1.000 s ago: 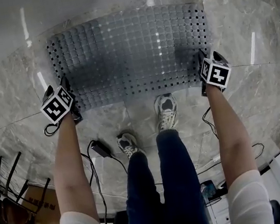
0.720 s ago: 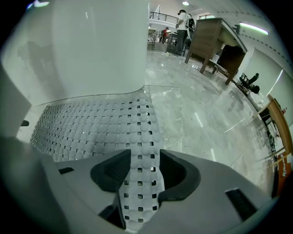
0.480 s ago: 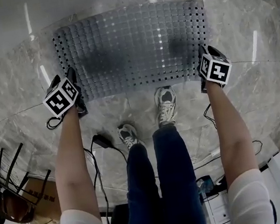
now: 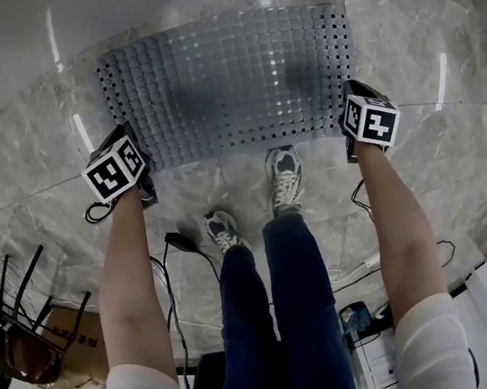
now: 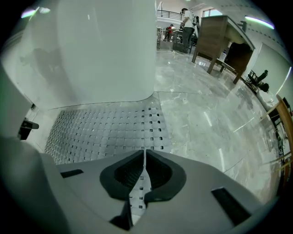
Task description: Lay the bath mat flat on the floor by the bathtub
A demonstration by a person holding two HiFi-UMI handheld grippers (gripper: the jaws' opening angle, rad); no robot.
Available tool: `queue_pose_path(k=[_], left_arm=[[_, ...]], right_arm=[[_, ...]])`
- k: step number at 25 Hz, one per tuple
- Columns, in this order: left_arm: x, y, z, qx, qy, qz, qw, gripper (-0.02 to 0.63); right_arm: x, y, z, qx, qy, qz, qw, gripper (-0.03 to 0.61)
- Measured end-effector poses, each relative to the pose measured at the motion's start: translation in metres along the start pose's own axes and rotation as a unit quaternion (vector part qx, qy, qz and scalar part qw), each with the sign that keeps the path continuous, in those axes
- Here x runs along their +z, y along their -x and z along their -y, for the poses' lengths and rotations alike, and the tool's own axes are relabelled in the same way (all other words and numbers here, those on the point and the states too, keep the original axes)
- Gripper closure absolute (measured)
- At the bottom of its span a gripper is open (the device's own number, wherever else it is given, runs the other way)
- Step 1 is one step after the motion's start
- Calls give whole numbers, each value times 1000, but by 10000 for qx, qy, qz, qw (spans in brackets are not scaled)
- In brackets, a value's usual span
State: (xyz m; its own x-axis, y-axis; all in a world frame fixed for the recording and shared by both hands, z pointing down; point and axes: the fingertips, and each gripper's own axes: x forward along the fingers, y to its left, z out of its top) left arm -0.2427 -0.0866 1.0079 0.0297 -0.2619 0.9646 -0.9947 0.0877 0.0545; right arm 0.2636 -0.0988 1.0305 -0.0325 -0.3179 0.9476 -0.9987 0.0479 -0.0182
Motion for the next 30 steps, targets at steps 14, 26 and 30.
queue_pose_path(k=[14, 26, 30], left_arm=[[16, 54, 22, -730, 838, 131, 9937, 575], [25, 130, 56, -1118, 430, 249, 9925, 576], [30, 153, 64, -1172, 461, 313, 9915, 575]], right_arm=[[20, 57, -21, 228, -98, 252, 9994, 549], [38, 132, -45, 544, -232, 409, 9974, 549], [48, 155, -52, 666, -247, 520, 9961, 549]])
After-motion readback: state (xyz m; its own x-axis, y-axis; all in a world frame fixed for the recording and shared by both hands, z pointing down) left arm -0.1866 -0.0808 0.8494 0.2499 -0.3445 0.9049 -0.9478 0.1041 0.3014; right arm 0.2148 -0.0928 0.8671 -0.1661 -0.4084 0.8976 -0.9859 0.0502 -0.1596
